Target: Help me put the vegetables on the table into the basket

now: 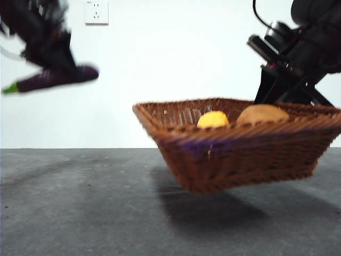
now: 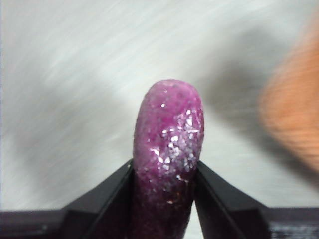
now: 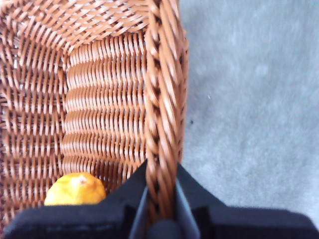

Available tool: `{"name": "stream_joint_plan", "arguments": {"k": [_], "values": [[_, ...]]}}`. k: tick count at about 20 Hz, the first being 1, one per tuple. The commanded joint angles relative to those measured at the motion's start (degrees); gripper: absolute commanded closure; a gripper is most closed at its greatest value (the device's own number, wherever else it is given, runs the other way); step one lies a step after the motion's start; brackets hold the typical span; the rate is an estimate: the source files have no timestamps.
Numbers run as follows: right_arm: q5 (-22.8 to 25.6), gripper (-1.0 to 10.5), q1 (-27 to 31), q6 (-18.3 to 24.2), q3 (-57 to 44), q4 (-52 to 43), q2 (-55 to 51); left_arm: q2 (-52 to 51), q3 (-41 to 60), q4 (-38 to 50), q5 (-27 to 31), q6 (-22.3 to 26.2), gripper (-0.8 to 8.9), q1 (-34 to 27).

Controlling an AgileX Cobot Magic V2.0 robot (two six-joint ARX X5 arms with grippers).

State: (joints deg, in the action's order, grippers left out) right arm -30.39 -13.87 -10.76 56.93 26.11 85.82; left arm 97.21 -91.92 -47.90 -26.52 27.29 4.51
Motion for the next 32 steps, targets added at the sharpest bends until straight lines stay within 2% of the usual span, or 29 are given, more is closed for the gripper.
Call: {"name": "stream_joint_plan", "arguments": {"k": [1,3,6,8,10,11,13,17,21,25,26,27,28,29,32], "values": [[-0.6,9.6,-0.6,-1.2,0.0,-0.8,2.2,-6.4,0.2,-2.2,-0.5,-6.2,8.19,5.4],[-0.2,9.6,-1.6,-1.9,0.0,-1.7,2.9,-11.5,0.2,-2.1,-0.3,-18.6,8.19,11.0],[0.4,9.6,-3.2,-4.7,0.0,-5.0,2.9,-13.3,0.3,-1.2,0.7,-30.1,8.19,20.3],[0.6,9.6,-4.4,-6.3,0.0,-6.4,2.9,-11.8,1.4,6.5,1.3,-41.2,8.20,25.0],[0.6,9.6,-4.6,-7.8,0.0,-7.5,2.9,-8.7,1.5,12.6,3.8,-48.6,8.20,28.4],[0.6,9.6,-4.6,-8.6,0.0,-8.1,2.9,-6.7,1.5,12.8,4.6,-50.2,8.20,29.3],[0.6,9.6,-4.6,-9.2,0.0,-8.4,2.8,-2.4,1.5,11.2,8.0,-52.3,8.20,30.6],[0.4,9.6,-4.6,-9.2,0.0,-8.2,2.8,4.2,1.5,11.7,11.3,-57.2,8.20,31.3],[0.2,9.6,-4.6,-8.9,0.0,-8.5,2.8,7.8,1.5,11.7,11.6,-58.6,8.20,30.4],[0.2,9.6,-4.6,-8.9,0.0,-9.4,2.8,9.5,1.5,10.6,11.5,-57.9,8.13,29.9],[0.1,9.6,-4.6,-9.0,0.0,-9.7,2.8,9.5,1.5,10.0,11.5,-56.5,7.87,29.9],[-0.1,9.6,-4.6,-9.0,0.0,-9.7,2.8,9.5,1.5,9.1,11.5,-55.3,6.74,29.9],[-0.3,9.6,-4.6,-9.0,0.0,-9.7,2.8,9.5,1.5,8.1,11.5,-54.0,5.14,29.9],[-0.3,9.6,-4.6,-9.0,0.0,-9.6,2.8,9.5,1.5,7.3,11.5,-52.8,4.50,29.9],[-0.3,9.6,-4.6,-9.0,0.0,-9.2,2.8,9.5,1.5,6.0,11.5,-51.9,4.36,29.9]]}}
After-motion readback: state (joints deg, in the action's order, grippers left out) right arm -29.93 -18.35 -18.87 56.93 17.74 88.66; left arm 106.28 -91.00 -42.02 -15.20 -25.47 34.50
